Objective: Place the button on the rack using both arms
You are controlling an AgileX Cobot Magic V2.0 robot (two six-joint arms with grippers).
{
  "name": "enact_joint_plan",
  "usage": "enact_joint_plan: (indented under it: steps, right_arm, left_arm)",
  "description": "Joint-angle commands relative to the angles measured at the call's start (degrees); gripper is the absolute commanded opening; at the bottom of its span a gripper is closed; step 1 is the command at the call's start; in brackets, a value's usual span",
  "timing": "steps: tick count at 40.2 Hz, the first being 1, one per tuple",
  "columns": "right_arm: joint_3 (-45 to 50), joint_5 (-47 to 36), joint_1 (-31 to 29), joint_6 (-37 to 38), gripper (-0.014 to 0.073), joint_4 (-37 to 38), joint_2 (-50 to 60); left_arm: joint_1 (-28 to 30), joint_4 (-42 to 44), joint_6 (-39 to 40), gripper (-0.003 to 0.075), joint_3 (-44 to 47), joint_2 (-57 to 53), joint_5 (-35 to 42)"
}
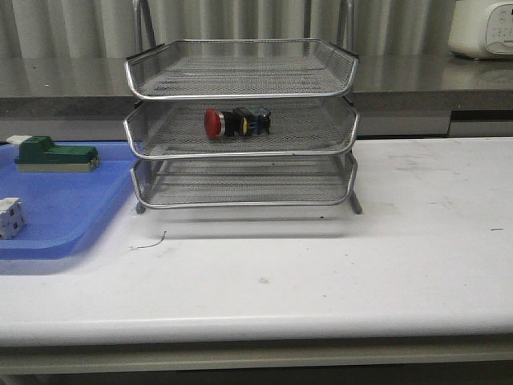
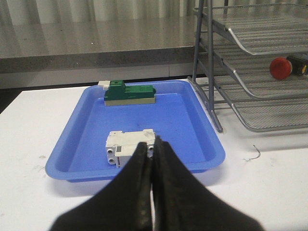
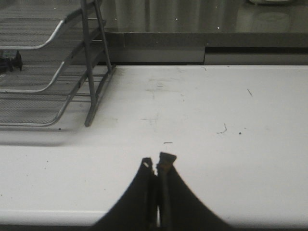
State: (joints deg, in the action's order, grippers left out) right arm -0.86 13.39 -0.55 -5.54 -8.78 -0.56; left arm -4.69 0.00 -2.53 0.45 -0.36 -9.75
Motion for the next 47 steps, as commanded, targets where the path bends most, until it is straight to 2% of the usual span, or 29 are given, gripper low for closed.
enact_joint_plan:
  steps: [1, 47]
  right_arm:
    - [1.1, -5.8, -0.4, 2.2, -0.0061, 1.9, 1.1]
    - [2.2, -5.6, -0.5, 2.5, -0.0061, 1.9, 2.1]
  left_arm:
    - [-0.4, -0.8, 0.6, -0.0019, 0.5, -1.2, 5.0]
    - [-0.4, -0.8, 0.6, -0.0019, 0.5, -1.2, 5.0]
